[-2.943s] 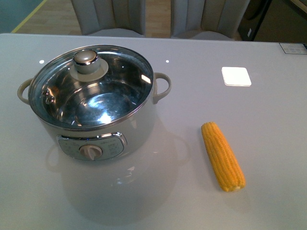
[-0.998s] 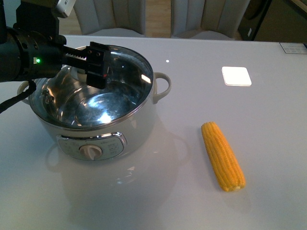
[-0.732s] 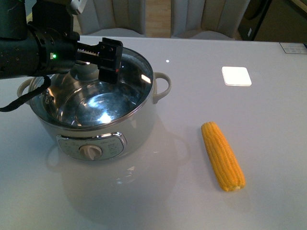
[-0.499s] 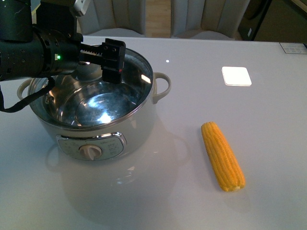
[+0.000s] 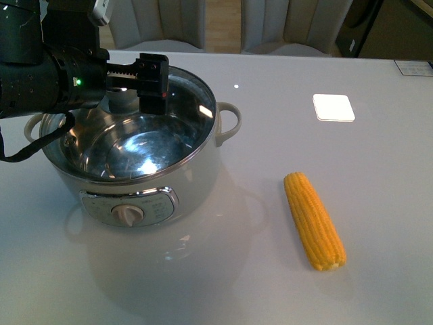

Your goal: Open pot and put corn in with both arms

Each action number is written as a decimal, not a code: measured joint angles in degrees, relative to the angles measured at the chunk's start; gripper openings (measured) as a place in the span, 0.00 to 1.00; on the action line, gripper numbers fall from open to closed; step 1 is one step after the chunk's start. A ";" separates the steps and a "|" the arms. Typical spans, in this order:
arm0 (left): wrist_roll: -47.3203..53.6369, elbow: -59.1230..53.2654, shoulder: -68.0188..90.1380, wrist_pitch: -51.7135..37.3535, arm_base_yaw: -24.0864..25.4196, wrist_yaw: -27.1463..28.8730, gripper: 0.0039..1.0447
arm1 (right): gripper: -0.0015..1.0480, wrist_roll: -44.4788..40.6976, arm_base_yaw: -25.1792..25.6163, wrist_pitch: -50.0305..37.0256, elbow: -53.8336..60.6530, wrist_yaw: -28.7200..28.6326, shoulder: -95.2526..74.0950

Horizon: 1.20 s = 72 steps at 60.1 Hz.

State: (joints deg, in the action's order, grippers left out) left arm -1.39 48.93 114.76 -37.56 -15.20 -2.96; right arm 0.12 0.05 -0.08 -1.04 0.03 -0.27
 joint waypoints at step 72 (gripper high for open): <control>5.03 0.04 0.79 1.01 -0.92 0.57 0.85 | 0.92 -0.02 0.00 -0.02 0.00 -0.02 0.00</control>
State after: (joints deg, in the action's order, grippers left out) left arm 3.64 48.97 115.55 -36.56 -16.12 -2.39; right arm 0.10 0.05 -0.10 -1.04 0.01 -0.27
